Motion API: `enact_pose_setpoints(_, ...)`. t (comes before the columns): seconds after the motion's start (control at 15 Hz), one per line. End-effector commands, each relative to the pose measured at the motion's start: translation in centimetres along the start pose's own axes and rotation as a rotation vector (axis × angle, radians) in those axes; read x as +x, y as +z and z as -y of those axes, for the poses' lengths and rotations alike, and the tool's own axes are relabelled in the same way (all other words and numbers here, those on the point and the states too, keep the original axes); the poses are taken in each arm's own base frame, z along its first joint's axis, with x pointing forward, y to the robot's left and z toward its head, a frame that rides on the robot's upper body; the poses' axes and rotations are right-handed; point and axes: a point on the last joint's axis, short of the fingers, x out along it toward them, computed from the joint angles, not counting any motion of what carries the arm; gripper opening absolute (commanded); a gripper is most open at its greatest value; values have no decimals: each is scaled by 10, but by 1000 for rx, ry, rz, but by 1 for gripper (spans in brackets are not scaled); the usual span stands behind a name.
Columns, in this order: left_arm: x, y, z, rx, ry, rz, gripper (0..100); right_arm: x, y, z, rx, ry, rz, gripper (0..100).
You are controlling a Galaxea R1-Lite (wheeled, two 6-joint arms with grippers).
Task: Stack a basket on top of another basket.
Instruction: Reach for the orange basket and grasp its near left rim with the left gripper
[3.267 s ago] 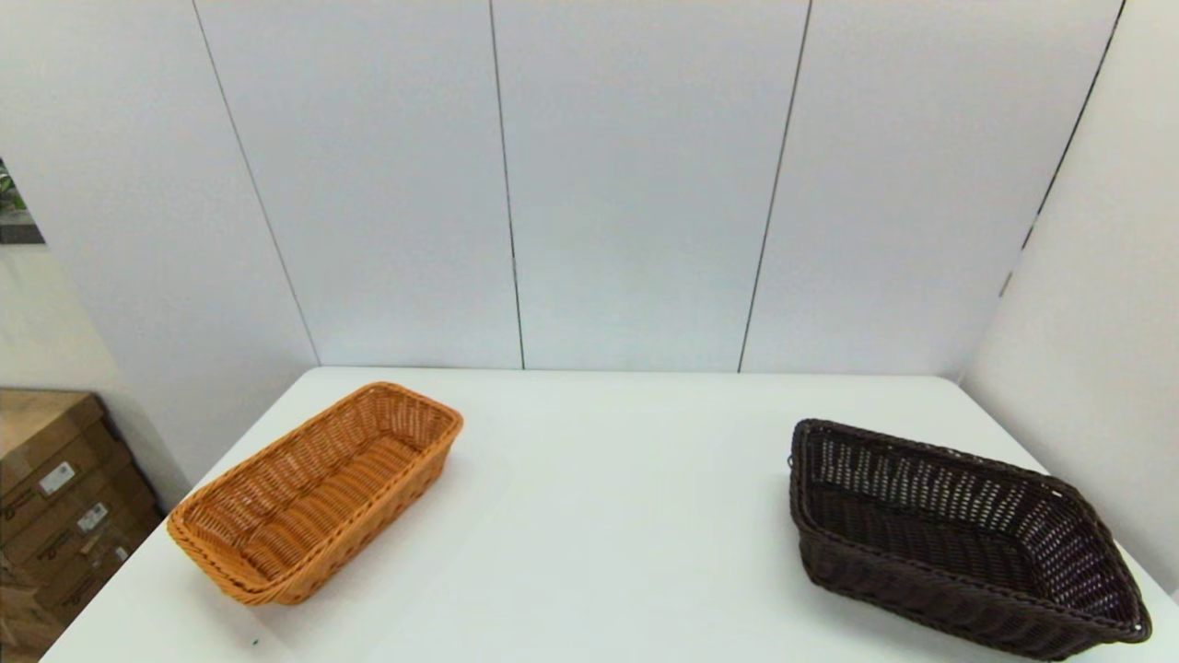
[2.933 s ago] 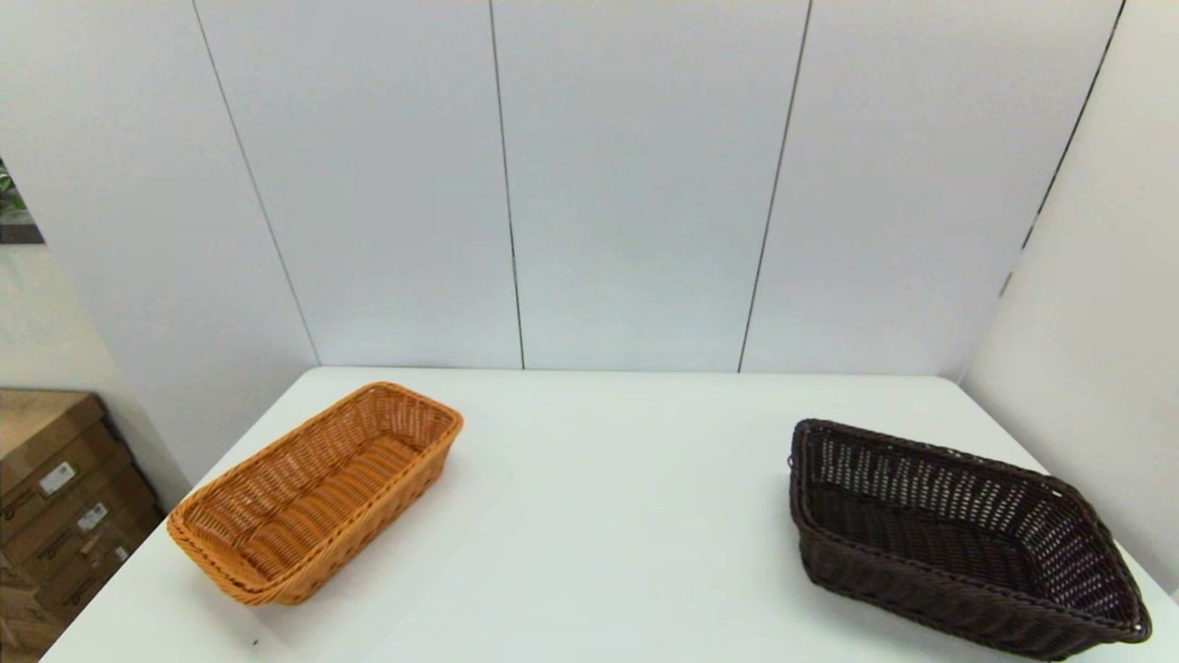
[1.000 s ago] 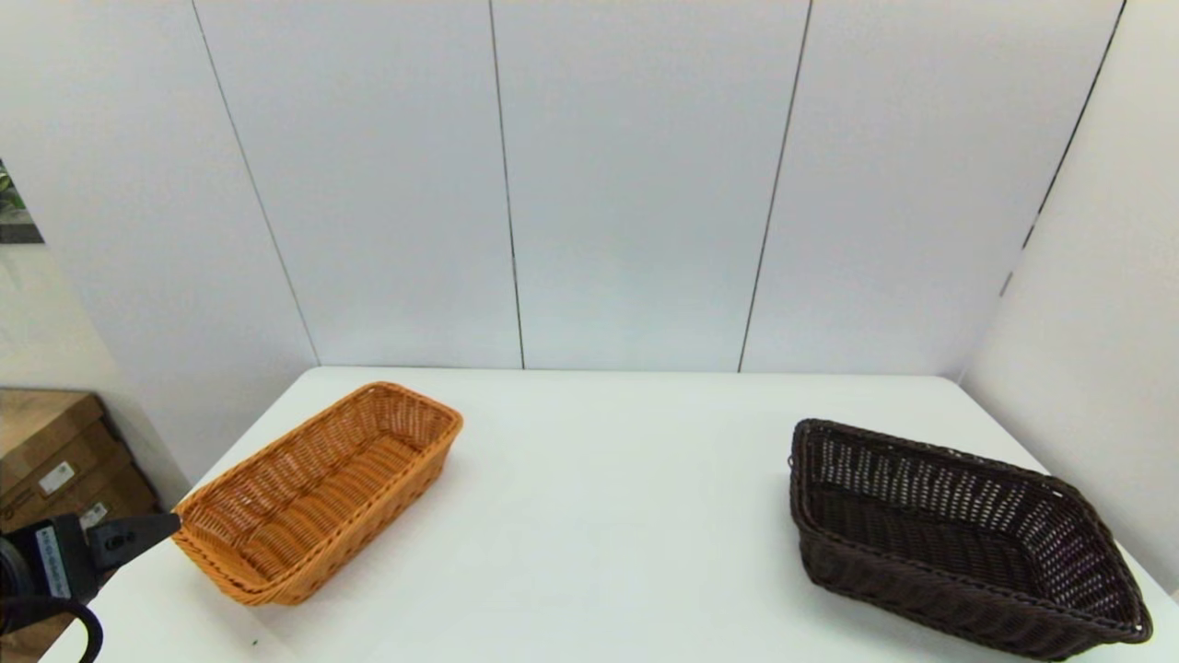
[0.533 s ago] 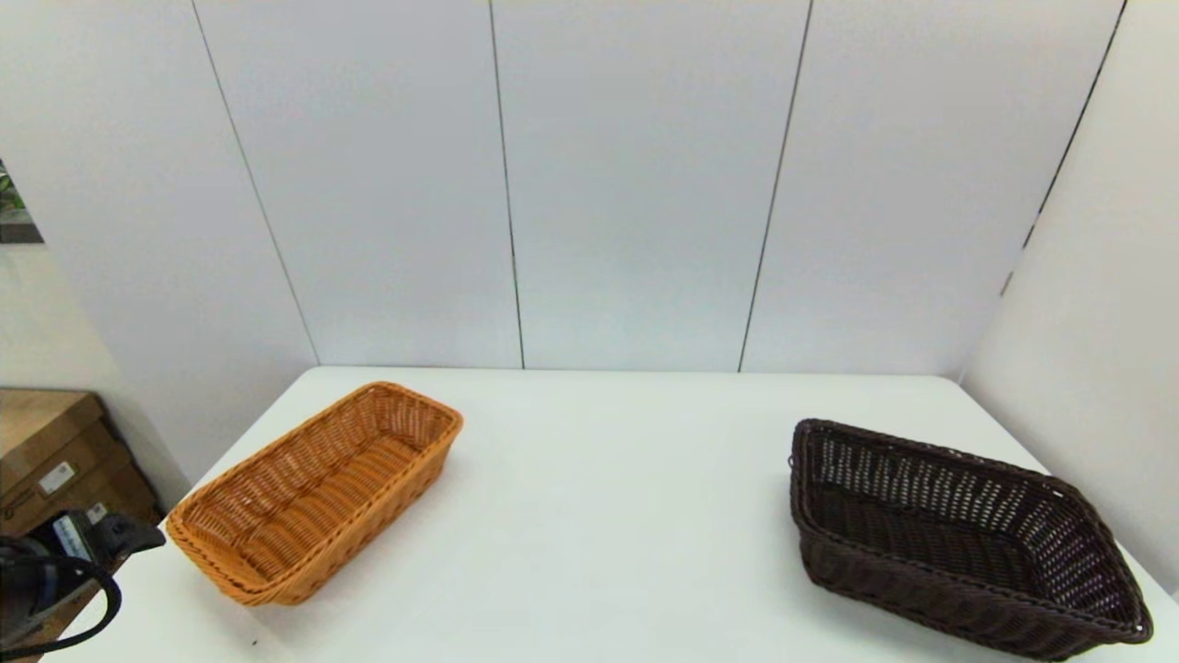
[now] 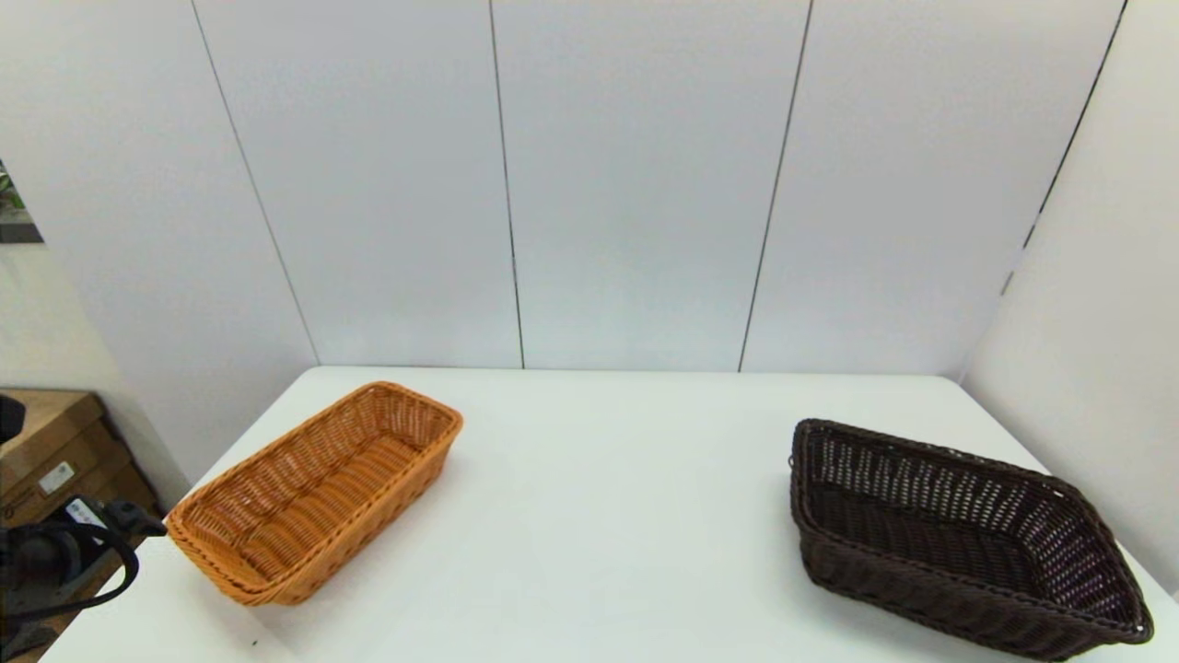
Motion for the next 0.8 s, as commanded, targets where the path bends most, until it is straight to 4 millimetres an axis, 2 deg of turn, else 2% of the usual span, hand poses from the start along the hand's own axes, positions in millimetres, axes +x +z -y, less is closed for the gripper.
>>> enact_pose_setpoints(0.07, 27, -1, 2, -57, 85, -87, 100, 0, 0, 0, 0, 0, 1, 100)
enact_pose_setpoints(0.27, 51, 0, 5, -93, 131, -128, 100, 0, 0, 0, 0, 0, 1, 100)
enact_pose_setpoints(0.47, 66, 2, 9, -90, 122, -130, 100, 0, 0, 0, 0, 0, 1, 100)
enact_pose_setpoints(0.8, 68, 1, 19, -61, 67, -146, 100, 0, 0, 0, 0, 0, 1, 100)
